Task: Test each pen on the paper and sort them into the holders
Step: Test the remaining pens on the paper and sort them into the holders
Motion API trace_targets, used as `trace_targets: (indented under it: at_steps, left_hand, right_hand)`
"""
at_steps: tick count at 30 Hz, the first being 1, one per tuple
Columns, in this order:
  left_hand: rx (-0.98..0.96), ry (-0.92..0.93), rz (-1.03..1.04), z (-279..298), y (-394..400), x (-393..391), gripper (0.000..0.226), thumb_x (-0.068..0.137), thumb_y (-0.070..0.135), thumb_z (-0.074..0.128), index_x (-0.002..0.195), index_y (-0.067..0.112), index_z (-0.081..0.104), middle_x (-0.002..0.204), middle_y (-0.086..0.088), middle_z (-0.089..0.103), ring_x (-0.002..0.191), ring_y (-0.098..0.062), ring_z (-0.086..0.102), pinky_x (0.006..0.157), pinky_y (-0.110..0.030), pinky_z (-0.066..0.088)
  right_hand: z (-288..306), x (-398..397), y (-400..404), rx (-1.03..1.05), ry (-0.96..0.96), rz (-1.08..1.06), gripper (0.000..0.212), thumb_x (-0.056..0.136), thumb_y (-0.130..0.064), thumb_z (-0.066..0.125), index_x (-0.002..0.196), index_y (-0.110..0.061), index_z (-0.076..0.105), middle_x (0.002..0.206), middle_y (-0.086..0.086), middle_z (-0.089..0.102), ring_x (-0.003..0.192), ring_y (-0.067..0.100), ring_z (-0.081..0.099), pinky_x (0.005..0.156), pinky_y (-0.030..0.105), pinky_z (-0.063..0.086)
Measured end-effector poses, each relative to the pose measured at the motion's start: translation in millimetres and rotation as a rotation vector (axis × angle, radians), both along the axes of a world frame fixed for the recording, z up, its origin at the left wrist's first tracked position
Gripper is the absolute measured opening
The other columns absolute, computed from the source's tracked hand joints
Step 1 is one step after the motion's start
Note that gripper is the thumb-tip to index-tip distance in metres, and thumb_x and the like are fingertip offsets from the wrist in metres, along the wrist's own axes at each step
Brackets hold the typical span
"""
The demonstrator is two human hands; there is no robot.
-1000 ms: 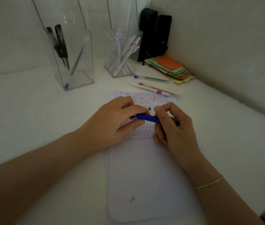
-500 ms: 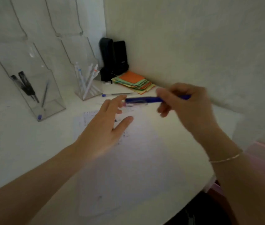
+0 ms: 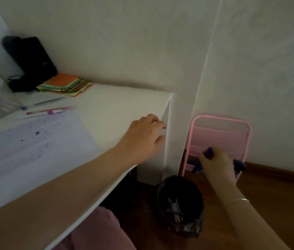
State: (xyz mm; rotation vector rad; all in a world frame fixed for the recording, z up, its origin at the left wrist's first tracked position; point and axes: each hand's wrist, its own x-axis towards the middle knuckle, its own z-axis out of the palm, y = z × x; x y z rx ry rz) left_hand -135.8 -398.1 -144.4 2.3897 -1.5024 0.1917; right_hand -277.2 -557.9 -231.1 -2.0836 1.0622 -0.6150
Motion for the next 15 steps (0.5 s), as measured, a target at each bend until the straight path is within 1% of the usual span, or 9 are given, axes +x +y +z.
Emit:
trace_targets:
  at_steps: [2,4,6,8,10,12,13,15]
  left_hand:
    - [0.085,-0.079,0.047,-7,-13,-2,0.042,0.094,0.031,0.045,0.134,0.019,0.042,0.136,-0.007,0.037,0.121,-0.027,0.039,0.1,-0.039,0.033]
    - [0.137,-0.162,0.088,-13,-19,-2,0.044,0.093,0.029,0.045,0.135,0.018,0.04,0.137,-0.008,0.035,0.121,-0.028,0.036,0.095,-0.039,0.035]
    - [0.148,-0.229,0.104,-16,-19,-1,0.041,0.091,0.024,0.047,0.131,0.014,0.044,0.133,-0.009,0.038,0.115,-0.03,0.039,0.087,-0.039,0.037]
    - [0.129,-0.246,0.092,-15,-17,1,0.037,0.089,0.018,0.051,0.124,0.009,0.051,0.128,-0.012,0.043,0.11,-0.034,0.044,0.081,-0.041,0.039]
    - [0.123,-0.212,0.073,-12,-15,2,0.035,0.09,0.018,0.049,0.124,0.01,0.052,0.127,-0.01,0.044,0.11,-0.032,0.044,0.082,-0.041,0.041]
    - [0.103,-0.128,0.042,-8,-13,5,0.035,0.093,0.02,0.045,0.128,0.014,0.048,0.128,-0.006,0.043,0.113,-0.027,0.042,0.088,-0.04,0.042]
    - [0.07,-0.057,0.031,-5,-10,7,0.035,0.094,0.02,0.044,0.128,0.015,0.048,0.128,-0.005,0.044,0.113,-0.024,0.043,0.09,-0.04,0.042]
    - [-0.04,0.061,0.02,2,0,14,0.031,0.095,0.019,0.044,0.125,0.015,0.051,0.125,-0.003,0.048,0.112,-0.02,0.046,0.093,-0.038,0.041]
  right_hand:
    - [-30,-2,-3,0.002,0.109,0.021,0.028,0.086,-0.015,0.062,0.063,-0.01,0.047,0.069,0.012,0.057,0.062,0.026,0.053,0.059,0.032,0.039]
    - [-51,-1,-2,0.014,0.179,0.087,0.031,0.086,-0.013,0.059,0.061,-0.015,0.04,0.078,0.017,0.057,0.066,0.027,0.053,0.061,0.033,0.04]
    - [-66,3,-2,0.059,0.225,0.132,0.031,0.087,-0.012,0.057,0.062,-0.017,0.039,0.082,0.016,0.058,0.068,0.027,0.054,0.062,0.032,0.041]
    - [-72,8,-3,0.086,0.277,0.147,0.023,0.087,-0.011,0.056,0.067,-0.013,0.044,0.088,0.016,0.06,0.072,0.026,0.055,0.064,0.03,0.04]
    - [-70,16,-5,0.071,0.32,0.155,0.013,0.087,-0.008,0.053,0.074,-0.01,0.049,0.095,0.018,0.061,0.08,0.028,0.058,0.068,0.03,0.041]
    - [-57,24,-8,0.059,0.308,0.136,0.01,0.087,-0.009,0.051,0.08,-0.006,0.057,0.095,0.016,0.062,0.086,0.031,0.06,0.071,0.03,0.042]
    - [-47,28,-9,0.056,0.279,0.119,0.012,0.087,-0.011,0.051,0.081,-0.005,0.06,0.092,0.015,0.063,0.083,0.032,0.061,0.071,0.031,0.043]
    - [-18,38,-10,-0.001,0.184,0.087,0.015,0.088,-0.016,0.051,0.081,-0.01,0.062,0.086,0.011,0.064,0.075,0.028,0.059,0.07,0.032,0.046]
